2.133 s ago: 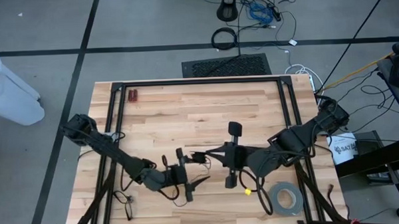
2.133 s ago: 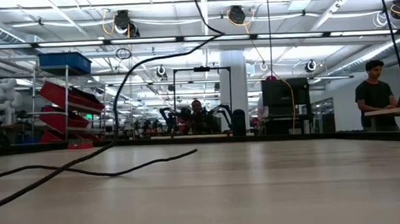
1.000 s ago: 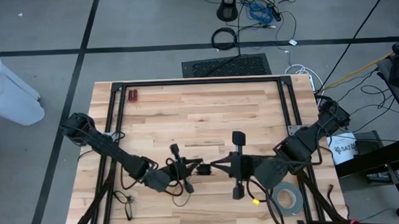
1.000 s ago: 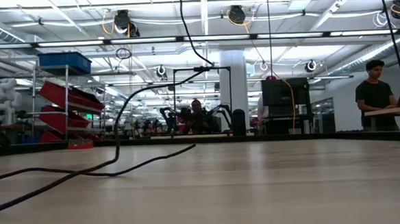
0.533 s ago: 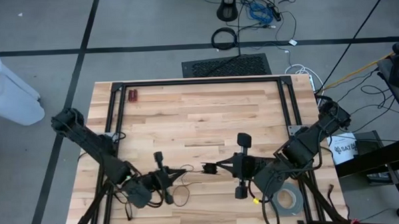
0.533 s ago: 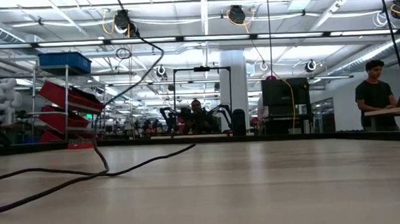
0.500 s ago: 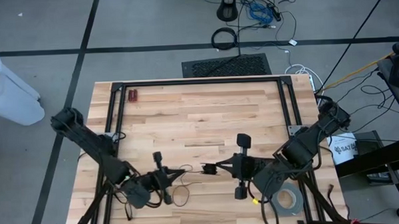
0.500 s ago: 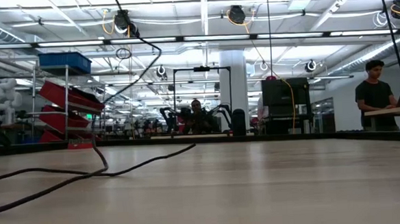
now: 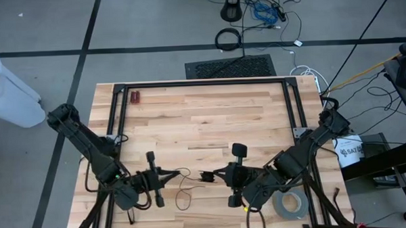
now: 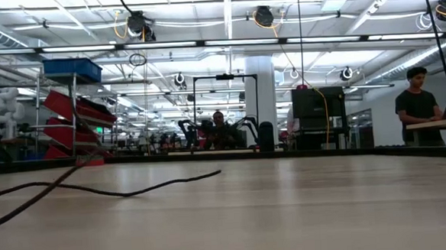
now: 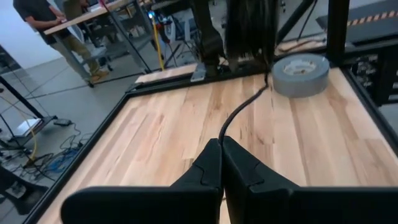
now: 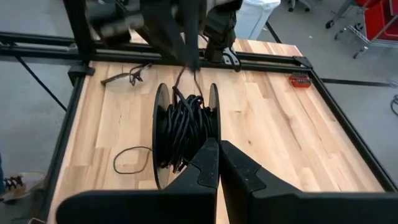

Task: Coil cords
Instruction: Coil the black wire on the spool

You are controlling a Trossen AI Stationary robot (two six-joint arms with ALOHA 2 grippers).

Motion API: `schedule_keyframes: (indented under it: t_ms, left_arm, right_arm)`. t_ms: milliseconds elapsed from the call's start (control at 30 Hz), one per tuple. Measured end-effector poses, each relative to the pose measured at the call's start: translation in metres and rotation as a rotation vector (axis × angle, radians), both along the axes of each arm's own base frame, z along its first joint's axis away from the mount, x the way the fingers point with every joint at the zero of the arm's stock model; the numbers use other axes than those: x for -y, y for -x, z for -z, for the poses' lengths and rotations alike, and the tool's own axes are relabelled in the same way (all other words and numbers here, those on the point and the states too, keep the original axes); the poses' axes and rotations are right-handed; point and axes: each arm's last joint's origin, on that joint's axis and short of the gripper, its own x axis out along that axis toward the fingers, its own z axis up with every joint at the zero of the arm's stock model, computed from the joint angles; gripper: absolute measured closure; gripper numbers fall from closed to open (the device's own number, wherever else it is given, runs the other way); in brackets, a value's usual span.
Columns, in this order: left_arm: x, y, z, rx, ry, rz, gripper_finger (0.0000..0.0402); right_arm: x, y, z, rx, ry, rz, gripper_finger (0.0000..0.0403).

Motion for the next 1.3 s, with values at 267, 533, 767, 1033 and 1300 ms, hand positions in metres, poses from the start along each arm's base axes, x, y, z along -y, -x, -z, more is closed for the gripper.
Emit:
schedule_keyframes:
  t_ms: [267,533,767,1033,1300]
  left_arm:
    - [-0.010,0.010,-0.017,0.039,0.053,0.018,0.0399]
    - [-0.012,0.012,-0.022,0.058,0.123,0.027,0.0399]
    - [-0.013,0.011,-0.021,0.048,0.131,0.040,0.0399]
    - [-0.017,0.007,-0.021,0.051,0.189,0.024,0.0399]
    - [-0.026,0.003,-0.029,-0.059,0.355,0.052,0.0399]
  right_arm:
    - [0.010,-0.014,0.007,-0.014,0.005,0.040,0.0403]
    - [0.018,-0.034,0.024,-0.053,-0.006,0.063,0.0403]
    - [0.019,-0.049,0.034,-0.044,-0.012,0.063,0.0403]
    - [0.020,-0.051,0.036,-0.041,-0.050,0.085,0.0403]
    - [0.018,-0.055,0.043,-0.045,-0.049,0.111,0.0403]
